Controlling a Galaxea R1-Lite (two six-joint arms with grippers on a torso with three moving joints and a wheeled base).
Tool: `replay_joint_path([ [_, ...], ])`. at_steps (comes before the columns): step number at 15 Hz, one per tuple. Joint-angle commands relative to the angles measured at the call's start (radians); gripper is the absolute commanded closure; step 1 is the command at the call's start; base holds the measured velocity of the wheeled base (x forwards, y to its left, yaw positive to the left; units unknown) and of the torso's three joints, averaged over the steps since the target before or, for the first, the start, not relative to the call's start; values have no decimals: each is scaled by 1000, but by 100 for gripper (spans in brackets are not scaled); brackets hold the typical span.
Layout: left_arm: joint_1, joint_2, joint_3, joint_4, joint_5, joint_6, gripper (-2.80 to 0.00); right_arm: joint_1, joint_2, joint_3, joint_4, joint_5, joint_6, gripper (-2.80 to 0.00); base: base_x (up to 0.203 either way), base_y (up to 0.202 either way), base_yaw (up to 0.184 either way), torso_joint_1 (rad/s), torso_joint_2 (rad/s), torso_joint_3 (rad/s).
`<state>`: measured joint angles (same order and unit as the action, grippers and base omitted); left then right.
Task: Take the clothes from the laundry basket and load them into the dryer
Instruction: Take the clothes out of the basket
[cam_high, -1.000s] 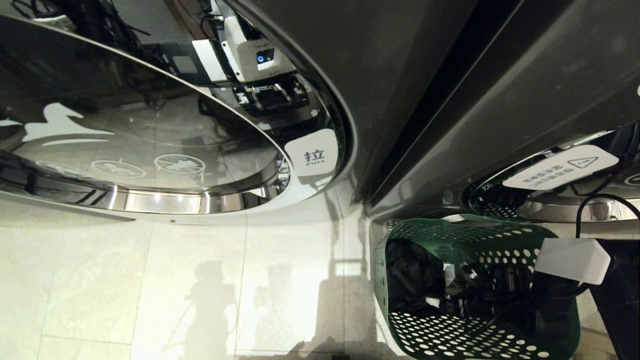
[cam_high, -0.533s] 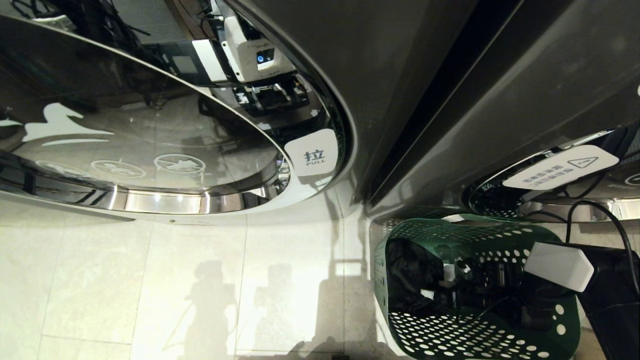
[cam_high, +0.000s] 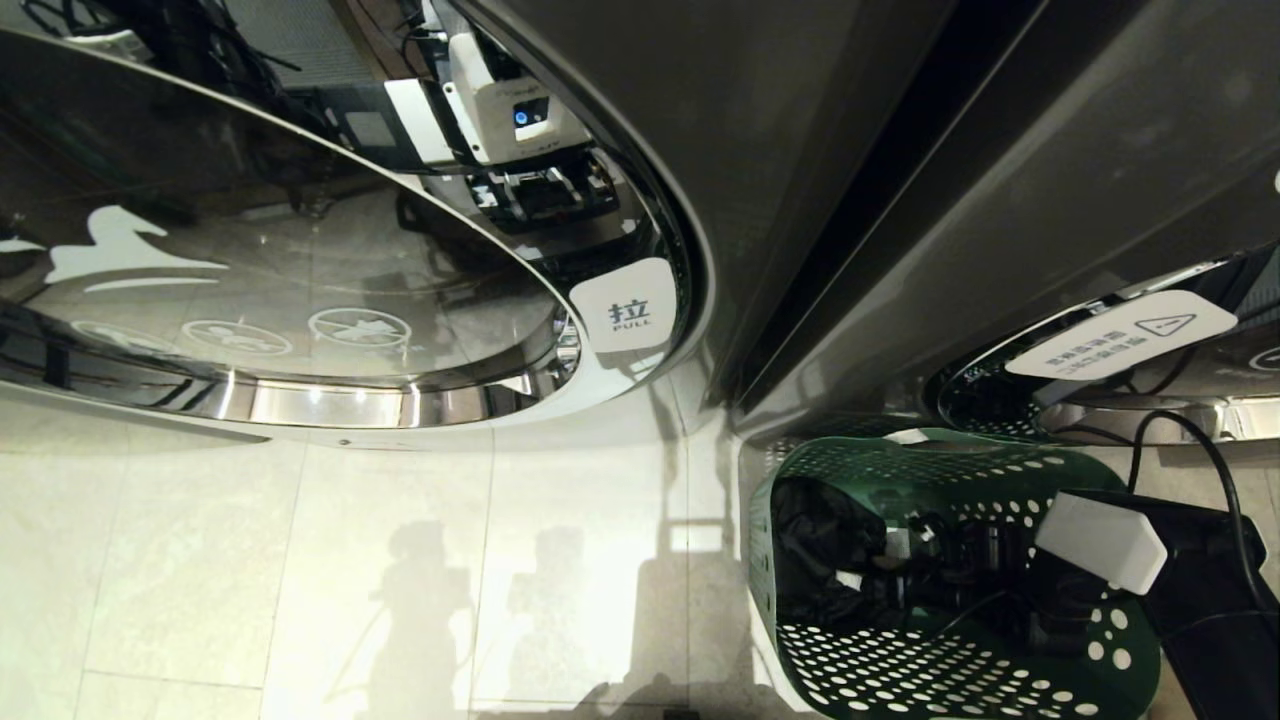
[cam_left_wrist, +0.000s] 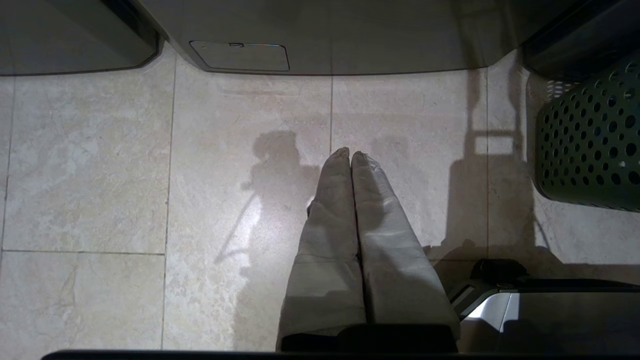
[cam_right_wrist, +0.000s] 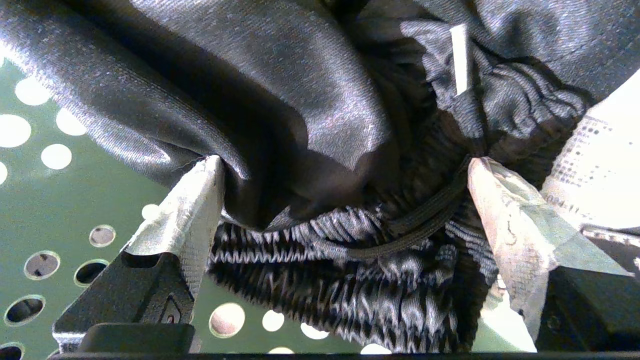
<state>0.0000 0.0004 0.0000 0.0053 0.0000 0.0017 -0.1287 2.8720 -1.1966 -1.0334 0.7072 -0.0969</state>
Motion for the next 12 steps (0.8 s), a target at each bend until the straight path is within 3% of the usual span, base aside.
replay_joint_path([
  [1,0,0,2,0,0,0,0,0,18,-21,-7,5,1,-280,0,0,0,0,0,0],
  [2,0,0,0,1,0,0,0,0,20,-28,-7,6,0,-280,0,0,0,0,0,0],
  [3,0,0,2,1,0,0,0,0,20,-31,-7,6,0,0,0,0,0,0,0,0],
  [12,0,0,2,1,0,0,0,1,3,-21,-4,4,21,0,0,0,0,0,0,0],
])
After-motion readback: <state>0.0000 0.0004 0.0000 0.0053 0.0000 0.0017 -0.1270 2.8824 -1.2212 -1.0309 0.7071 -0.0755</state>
